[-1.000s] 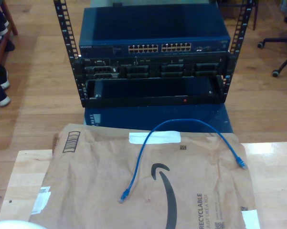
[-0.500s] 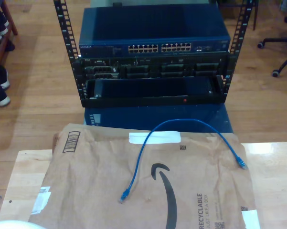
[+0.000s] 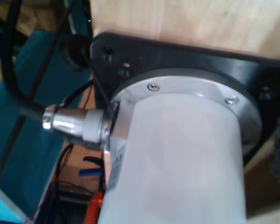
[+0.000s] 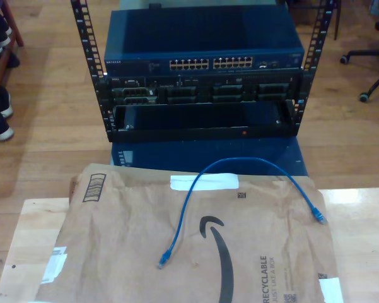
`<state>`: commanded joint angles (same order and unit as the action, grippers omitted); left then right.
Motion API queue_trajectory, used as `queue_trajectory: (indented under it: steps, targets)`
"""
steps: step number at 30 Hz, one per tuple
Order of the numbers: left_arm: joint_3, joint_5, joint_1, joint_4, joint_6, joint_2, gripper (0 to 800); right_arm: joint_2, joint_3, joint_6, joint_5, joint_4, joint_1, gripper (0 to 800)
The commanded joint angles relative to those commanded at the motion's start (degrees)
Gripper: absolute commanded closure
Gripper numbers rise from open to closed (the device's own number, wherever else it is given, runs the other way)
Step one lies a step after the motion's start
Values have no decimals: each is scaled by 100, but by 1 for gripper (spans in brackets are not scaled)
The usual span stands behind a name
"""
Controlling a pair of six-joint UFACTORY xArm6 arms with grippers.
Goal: Grab the cable and plug it in
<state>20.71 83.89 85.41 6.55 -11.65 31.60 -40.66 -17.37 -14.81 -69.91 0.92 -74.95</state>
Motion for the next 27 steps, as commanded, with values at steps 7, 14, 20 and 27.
queue_trajectory:
  steps: [7,14,20,27]
  targets:
    - [554,97,-1345,-18,-1433,0,2,123,-527,-1310,62,-9,914,6]
    - [1257,870,-3147,-536,-2901,-44,2,897,-1424,-3534,44,0,2708,6]
    - [1556,932,-4475,-1240,-4044,-193,2,914,-1609,-4747,-202,0,4316,7]
    - [1670,844,-6119,-1442,-5389,-299,2,905,-1793,-6286,-422,-35,6277,4]
